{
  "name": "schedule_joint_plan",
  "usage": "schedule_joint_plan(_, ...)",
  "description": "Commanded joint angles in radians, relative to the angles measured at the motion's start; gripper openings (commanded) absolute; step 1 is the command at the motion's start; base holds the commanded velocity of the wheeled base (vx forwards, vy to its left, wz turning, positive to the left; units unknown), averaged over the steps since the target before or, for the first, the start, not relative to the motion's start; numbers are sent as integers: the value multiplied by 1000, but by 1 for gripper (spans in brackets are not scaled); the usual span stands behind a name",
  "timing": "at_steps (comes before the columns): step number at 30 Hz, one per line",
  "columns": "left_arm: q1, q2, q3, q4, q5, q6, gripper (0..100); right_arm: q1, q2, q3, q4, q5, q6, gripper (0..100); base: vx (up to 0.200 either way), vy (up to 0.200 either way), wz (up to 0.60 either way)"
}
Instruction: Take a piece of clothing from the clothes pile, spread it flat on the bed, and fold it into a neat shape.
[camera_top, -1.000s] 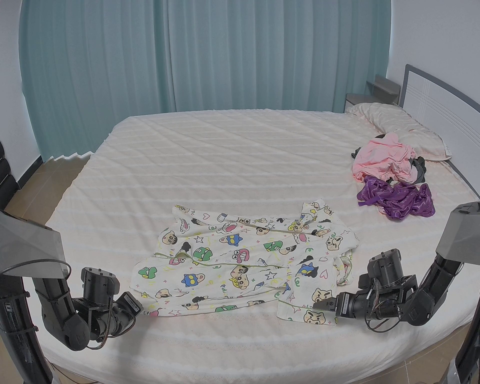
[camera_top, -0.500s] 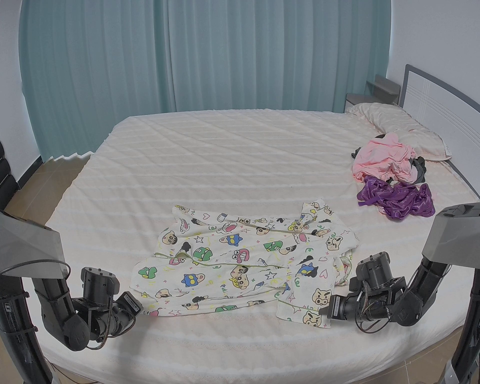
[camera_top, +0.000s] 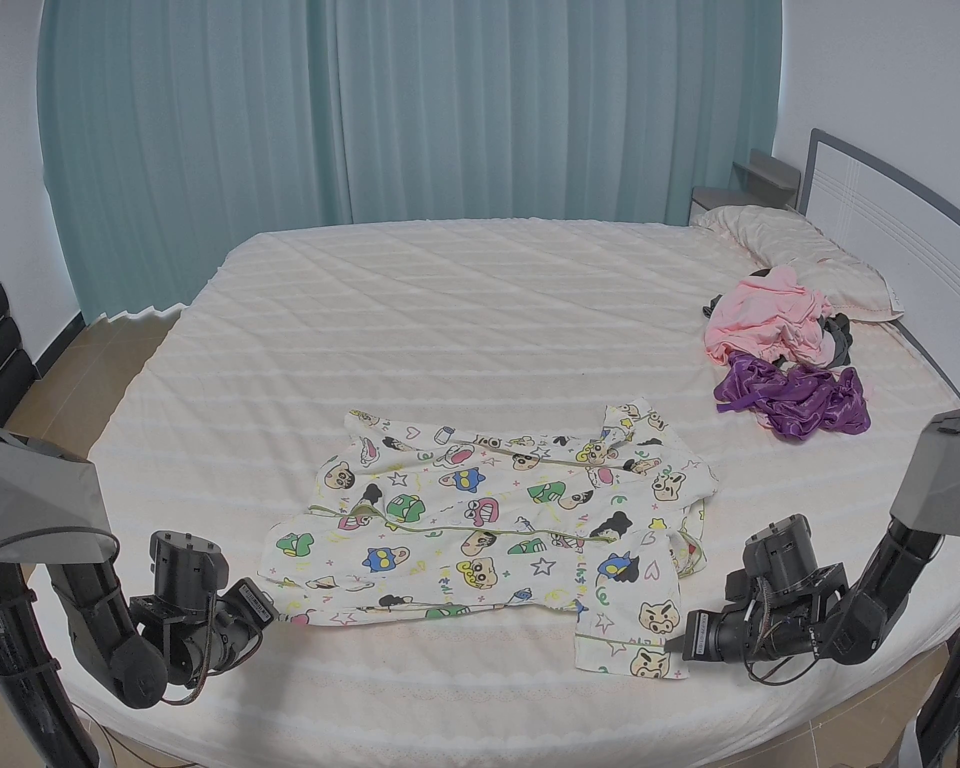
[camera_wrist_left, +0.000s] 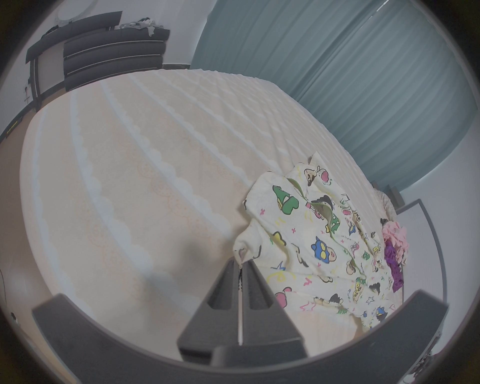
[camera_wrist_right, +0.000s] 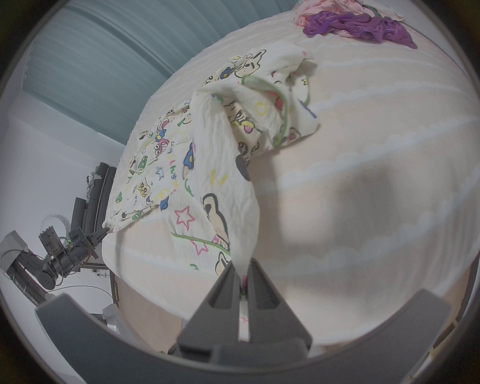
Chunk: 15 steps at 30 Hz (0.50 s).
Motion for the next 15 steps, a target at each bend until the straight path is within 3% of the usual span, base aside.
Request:
schedule_joint_plan(1,-5,-42,44,1,0,44,0,4,-176,40,122,11,4,0,0,0,0)
schedule_joint_plan(8,-6,-45,100,-35,-6,58,0,7,-248,41,280,24,-13,0,0,0,0)
schedule_joint_plan(15,-6,-43,174,-84,-8,126,0,46,-234,109,280,18,-83,0,0,0,0)
